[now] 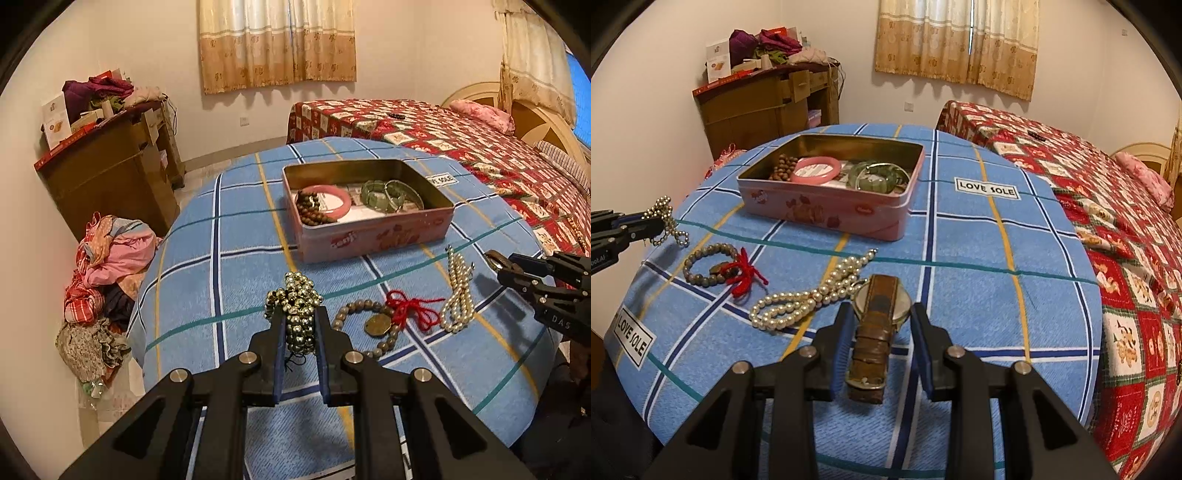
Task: Organize jewelry
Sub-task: 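Lift and carry the bead bracelet with the left tool while the right tool carries the watch to the tin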
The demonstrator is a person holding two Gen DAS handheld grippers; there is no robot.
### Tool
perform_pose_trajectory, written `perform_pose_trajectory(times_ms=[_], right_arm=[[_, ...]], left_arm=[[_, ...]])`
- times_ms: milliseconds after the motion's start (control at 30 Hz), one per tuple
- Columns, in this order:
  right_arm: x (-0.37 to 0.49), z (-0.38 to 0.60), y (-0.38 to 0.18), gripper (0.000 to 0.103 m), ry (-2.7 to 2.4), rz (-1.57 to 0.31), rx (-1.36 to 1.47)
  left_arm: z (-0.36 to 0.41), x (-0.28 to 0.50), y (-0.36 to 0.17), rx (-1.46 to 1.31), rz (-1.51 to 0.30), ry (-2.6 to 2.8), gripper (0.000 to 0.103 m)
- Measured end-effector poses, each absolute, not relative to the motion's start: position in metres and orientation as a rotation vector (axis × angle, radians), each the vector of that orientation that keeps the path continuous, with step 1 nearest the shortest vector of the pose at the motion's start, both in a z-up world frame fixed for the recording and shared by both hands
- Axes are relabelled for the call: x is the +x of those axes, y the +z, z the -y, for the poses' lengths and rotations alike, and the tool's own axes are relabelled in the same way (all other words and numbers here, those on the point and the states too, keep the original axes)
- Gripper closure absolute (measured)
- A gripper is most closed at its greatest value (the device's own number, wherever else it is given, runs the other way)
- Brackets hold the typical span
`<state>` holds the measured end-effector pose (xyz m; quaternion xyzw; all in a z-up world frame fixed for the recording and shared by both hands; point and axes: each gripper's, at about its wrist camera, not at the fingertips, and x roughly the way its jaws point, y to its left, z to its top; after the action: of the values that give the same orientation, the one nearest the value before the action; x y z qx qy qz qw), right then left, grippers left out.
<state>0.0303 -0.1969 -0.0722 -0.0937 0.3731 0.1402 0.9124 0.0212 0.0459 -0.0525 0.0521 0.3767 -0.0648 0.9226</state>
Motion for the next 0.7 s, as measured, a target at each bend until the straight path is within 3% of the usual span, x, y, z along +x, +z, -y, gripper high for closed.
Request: perform_pose_trajectory(times_ms=[700], right_arm=[[0.043, 0.202, -0.063, 0.069, 0.255, -0.736, -0.204]], left_arm=[[-0.041, 0.043, -0.050, 0.127, -0.764, -0.093, 0.089]])
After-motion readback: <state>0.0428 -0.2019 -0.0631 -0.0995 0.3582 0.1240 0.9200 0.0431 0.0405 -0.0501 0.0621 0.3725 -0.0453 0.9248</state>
